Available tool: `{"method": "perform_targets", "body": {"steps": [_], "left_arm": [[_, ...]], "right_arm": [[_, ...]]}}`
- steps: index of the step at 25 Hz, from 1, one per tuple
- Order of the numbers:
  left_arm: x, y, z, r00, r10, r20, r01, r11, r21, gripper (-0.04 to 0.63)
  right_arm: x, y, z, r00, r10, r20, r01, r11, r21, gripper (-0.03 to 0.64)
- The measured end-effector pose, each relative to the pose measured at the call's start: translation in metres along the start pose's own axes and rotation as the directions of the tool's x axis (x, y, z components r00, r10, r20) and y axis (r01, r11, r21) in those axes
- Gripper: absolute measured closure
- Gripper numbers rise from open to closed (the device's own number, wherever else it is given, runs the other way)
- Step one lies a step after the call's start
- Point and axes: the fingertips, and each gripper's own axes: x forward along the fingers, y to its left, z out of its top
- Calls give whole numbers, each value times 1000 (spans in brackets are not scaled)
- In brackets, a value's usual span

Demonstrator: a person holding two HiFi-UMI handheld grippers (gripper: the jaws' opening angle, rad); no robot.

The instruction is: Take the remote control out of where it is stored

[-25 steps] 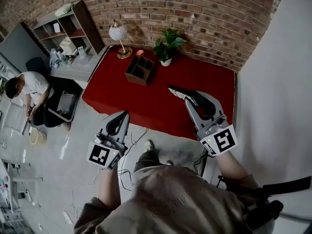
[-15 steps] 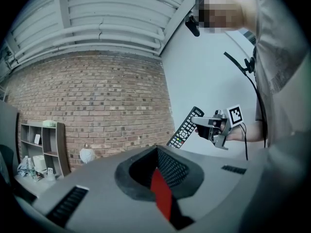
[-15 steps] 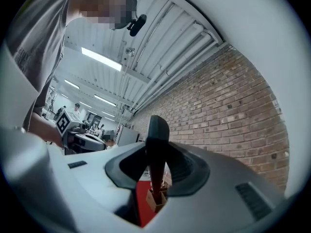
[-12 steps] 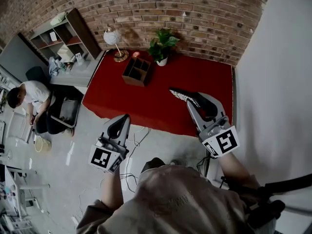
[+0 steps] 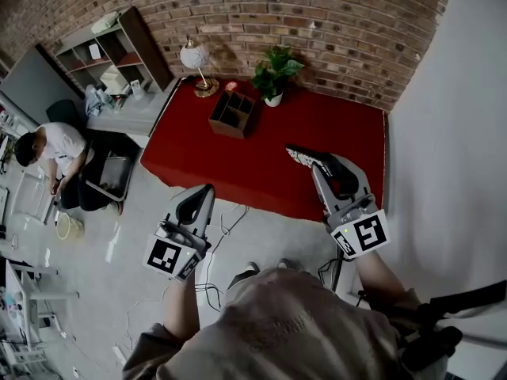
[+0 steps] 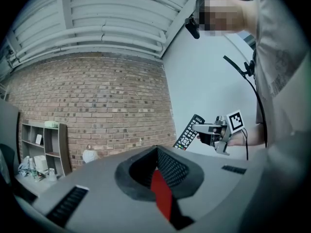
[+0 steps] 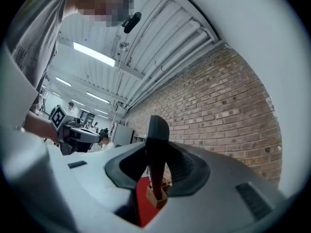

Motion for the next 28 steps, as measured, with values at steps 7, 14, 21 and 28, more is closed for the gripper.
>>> {"method": "perform_targets", "body": {"steps": [7, 14, 21, 28], "left_arm": [[-15, 12, 0, 1000, -11, 10, 11, 1000, -10, 597], [-24, 21, -9, 999, -41, 29, 42, 998, -41, 597], [-33, 28, -31, 998, -57, -32, 54, 996, -71, 597], [-40, 42, -29, 998, -64, -7, 63, 996, -69, 597]], "right_arm": [[9, 25, -17, 998, -12, -64, 9, 999, -47, 500], [16, 47, -12, 997, -9, -83, 7, 1000, -24, 500], [23, 69, -8, 997, -11, -75, 10, 1000, -11, 500], [30, 86, -2, 998, 2, -70, -4, 1000, -18, 500]]}}
